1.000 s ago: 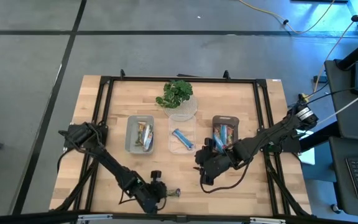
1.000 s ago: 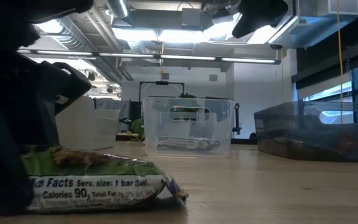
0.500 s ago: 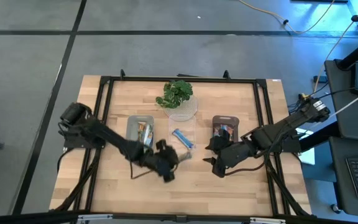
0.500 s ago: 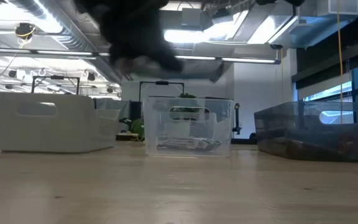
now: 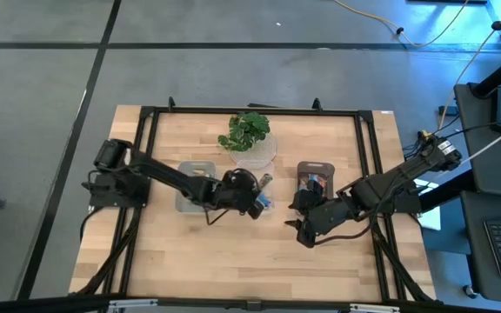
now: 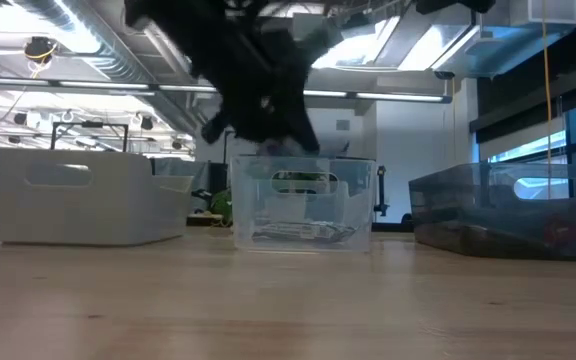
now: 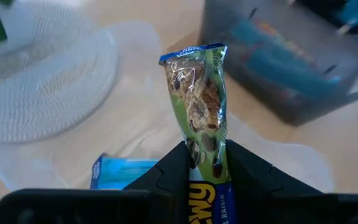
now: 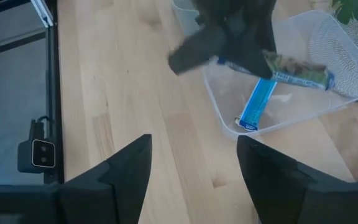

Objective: Pick and place Granola Bars by type
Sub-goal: Put the blue granola bar into the transparent bin, then return to Home Position

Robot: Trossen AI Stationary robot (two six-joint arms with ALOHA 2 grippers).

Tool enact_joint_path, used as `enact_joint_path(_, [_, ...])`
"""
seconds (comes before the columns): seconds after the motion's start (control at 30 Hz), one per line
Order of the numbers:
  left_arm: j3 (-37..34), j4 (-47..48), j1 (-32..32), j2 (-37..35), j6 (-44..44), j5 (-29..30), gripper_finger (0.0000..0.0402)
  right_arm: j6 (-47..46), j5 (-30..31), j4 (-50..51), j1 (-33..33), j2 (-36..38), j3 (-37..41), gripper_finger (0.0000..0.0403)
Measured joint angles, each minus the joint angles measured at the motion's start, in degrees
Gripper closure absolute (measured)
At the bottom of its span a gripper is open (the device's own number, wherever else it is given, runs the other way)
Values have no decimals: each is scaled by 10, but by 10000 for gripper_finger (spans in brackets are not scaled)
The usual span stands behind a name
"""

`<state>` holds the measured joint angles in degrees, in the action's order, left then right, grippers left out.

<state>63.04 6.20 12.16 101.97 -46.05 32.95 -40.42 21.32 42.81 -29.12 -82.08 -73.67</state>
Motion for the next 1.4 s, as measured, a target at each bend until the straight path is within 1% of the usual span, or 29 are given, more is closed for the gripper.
enact_joint_path(0.13, [0, -3, -5, 27, -12, -1, 314, 0, 0, 0, 0, 0, 0, 164])
enact_joint_path(0.27, [0, 1, -8, 41, 17, -13, 314, 0, -1, 0, 0, 0, 0, 164])
enact_joint_path(0.5, [0, 0, -8, 44, 33, -16, 314, 0, -5, 0, 0, 0, 0, 164])
enact_joint_path(0.73, [0, -4, -8, 44, 61, -42, 313, 0, -5, 0, 0, 0, 0, 164])
enact_joint_path(0.87, [0, -5, -8, 44, 68, -44, 311, 0, -9, 0, 0, 0, 0, 164])
enact_joint_path(1.0, [0, -5, -8, 44, 68, -45, 291, -1, -20, -1, 0, 0, 0, 164])
enact_joint_path(1.17, [0, -22, -8, 44, 69, -47, 241, -1, -20, -1, 0, 0, 0, 164])
enact_joint_path(1.23, [0, -19, -8, 35, 84, -50, 224, -1, -20, -1, 0, 0, 0, 164])
enact_joint_path(1.33, [0, -20, -8, -7, 127, -45, 210, -1, -23, -1, 0, 0, 0, 164])
enact_joint_path(1.4, [0, -15, -6, -49, 172, -45, 206, 0, -46, -1, 0, 0, 0, 164])
